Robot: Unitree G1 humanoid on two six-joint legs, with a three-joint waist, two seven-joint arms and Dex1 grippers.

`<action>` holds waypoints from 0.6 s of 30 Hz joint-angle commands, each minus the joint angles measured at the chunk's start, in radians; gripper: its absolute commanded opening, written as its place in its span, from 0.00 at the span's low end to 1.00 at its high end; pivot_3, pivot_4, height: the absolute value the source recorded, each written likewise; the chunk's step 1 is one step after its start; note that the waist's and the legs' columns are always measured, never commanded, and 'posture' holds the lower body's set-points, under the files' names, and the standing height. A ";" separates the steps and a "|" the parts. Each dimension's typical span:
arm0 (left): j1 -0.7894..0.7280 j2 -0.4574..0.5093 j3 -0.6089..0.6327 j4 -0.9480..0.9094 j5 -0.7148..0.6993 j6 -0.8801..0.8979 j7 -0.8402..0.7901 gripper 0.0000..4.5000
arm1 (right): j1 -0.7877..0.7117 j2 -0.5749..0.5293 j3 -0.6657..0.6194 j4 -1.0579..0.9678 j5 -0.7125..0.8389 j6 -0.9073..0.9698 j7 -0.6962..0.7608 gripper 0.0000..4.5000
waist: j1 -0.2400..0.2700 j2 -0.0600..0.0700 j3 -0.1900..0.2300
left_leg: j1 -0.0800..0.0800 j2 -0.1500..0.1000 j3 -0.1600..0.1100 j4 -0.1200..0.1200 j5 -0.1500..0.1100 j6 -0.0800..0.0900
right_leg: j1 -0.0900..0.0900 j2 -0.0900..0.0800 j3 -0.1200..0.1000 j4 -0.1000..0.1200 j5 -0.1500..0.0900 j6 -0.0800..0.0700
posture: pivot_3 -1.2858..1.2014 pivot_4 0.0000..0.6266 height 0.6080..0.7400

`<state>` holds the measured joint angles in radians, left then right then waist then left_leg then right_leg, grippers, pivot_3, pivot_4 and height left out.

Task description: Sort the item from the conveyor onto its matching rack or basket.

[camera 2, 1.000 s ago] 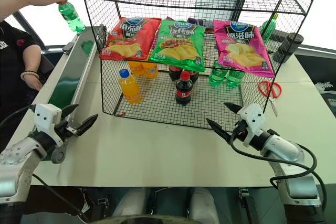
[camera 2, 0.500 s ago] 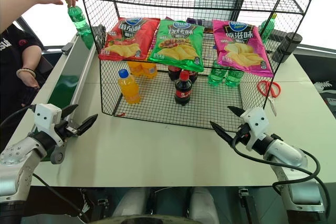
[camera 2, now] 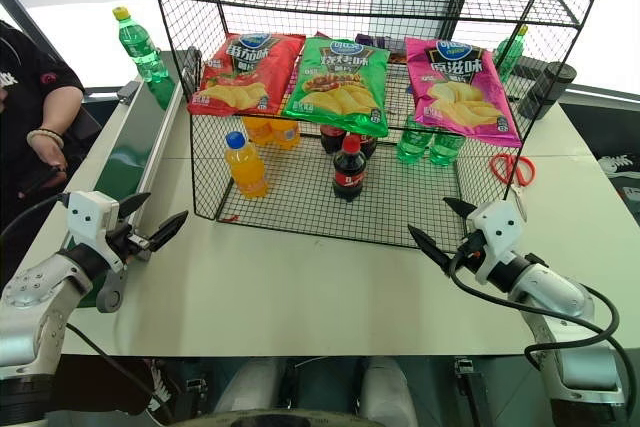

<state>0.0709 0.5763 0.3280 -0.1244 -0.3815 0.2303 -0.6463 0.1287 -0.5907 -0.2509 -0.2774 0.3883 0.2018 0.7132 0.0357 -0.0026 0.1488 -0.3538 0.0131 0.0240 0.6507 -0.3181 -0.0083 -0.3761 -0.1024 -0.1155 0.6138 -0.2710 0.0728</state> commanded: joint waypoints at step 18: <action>0.065 -0.054 0.233 -0.037 -0.110 0.035 0.155 1.00 | -0.078 0.002 0.044 -0.005 0.010 0.012 0.029 0.99 | 0.001 0.000 0.000 | 0.000 0.000 0.000 0.000 0.000 0.000 | 0.000 0.000 0.000 0.000 0.000 0.000 | 0.52 0.24 0.92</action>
<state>0.1427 0.5203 0.5108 -0.1619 -0.4833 0.2910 -0.5105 0.0662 -0.5968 -0.2043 -0.2674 0.3879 0.2200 0.7438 0.0372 -0.0030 0.1487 -0.3539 0.0131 0.0238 0.6508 -0.3181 -0.0083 -0.3760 -0.1026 -0.1156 0.6138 -0.2710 0.0728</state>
